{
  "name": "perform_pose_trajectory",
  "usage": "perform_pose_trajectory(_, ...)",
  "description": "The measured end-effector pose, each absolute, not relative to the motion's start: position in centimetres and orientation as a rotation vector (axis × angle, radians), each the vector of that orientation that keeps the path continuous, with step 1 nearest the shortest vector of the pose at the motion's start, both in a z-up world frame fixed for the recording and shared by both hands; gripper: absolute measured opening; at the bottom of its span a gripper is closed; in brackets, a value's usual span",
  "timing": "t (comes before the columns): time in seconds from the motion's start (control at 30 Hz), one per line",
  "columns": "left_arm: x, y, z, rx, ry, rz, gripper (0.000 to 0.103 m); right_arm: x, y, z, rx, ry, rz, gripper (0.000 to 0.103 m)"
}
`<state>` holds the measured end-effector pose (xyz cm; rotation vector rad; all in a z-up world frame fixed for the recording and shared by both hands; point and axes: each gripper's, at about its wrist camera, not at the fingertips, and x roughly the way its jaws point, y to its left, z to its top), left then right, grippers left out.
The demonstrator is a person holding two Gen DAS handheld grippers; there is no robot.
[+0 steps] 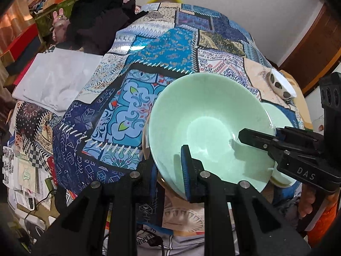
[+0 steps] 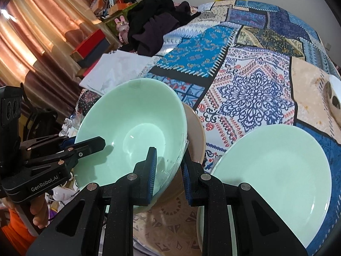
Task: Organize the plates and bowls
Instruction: 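Lower the light green bowl into the pink bowl and open the left gripper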
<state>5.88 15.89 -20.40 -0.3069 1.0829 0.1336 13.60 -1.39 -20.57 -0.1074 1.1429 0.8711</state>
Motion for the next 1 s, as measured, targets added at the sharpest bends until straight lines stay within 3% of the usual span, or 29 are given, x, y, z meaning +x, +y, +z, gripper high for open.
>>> perform_pose_trajectory(1.0, 7.0, 15.1, -22.4, -0.245, 1.126, 0.134, 0.021, 14.3, -3.5, -19.7, -0.095, 1.090, 0.857, 0.024)
